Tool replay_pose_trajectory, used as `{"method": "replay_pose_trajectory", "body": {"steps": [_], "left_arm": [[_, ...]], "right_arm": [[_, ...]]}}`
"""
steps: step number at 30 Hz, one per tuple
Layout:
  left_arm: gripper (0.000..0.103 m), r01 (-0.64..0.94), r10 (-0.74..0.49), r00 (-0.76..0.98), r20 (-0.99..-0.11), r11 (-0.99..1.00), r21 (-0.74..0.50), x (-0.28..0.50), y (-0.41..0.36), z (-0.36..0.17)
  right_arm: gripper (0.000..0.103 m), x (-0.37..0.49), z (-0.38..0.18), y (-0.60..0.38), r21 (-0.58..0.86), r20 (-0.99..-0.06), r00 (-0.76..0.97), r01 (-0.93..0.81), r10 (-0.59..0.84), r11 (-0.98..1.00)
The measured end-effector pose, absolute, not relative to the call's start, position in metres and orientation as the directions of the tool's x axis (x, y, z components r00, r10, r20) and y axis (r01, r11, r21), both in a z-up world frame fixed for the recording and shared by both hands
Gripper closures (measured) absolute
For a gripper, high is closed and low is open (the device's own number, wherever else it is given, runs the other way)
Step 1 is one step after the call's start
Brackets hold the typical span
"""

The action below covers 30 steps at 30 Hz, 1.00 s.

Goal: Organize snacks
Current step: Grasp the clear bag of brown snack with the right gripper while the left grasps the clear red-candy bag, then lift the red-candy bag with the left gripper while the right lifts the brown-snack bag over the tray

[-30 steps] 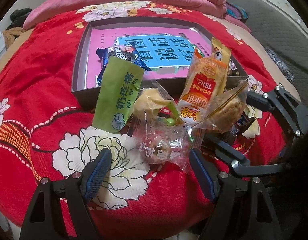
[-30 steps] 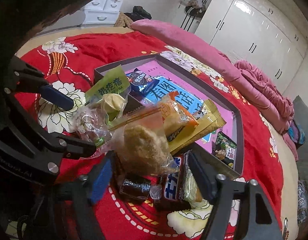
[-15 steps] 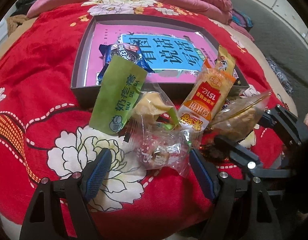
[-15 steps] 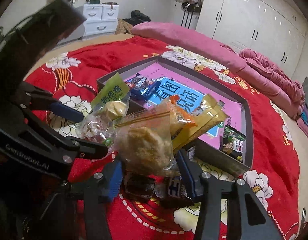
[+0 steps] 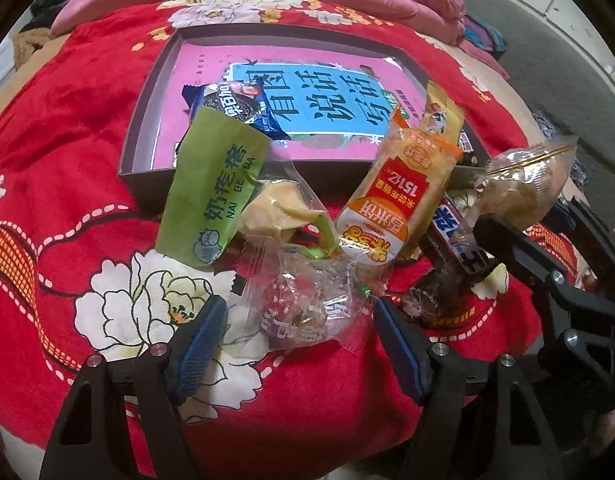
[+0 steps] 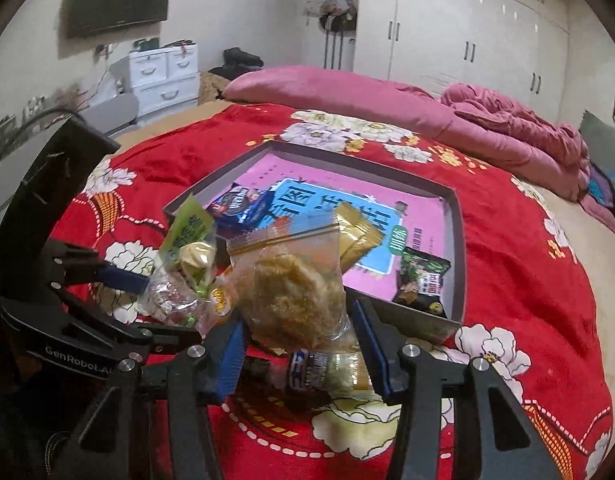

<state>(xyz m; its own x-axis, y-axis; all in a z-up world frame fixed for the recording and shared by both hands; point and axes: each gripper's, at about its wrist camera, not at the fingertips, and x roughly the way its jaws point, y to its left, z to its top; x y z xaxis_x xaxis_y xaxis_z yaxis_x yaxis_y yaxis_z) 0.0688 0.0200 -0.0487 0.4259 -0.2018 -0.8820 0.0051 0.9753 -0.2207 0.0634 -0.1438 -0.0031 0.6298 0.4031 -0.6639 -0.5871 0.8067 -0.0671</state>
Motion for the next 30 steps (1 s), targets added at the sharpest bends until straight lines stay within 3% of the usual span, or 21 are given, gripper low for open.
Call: {"method": "replay_pose_trajectory", "body": {"steps": [2, 14, 30], "left_arm": [[0.037, 0.001, -0.207, 0.421, -0.883, 0.974, -0.227, 0.069, 0.020, -0.050], [0.049, 0.025, -0.225, 0.431, -0.874, 0.971, -0.237, 0.063, 0.022, -0.044], [0.051, 0.033, -0.269, 0.452, -0.850, 0.958, -0.285, 0.047, 0.024, -0.033]], "right_arm": [[0.051, 0.065, -0.002, -0.147, -0.049, -0.661, 0.629, -0.579, 0.408, 0.814], [0.051, 0.073, 0.006, -0.163, 0.037, -0.635, 0.634, -0.546, 0.441, 0.837], [0.051, 0.074, 0.010, -0.167, 0.068, -0.624, 0.640, -0.528, 0.448, 0.847]]}}
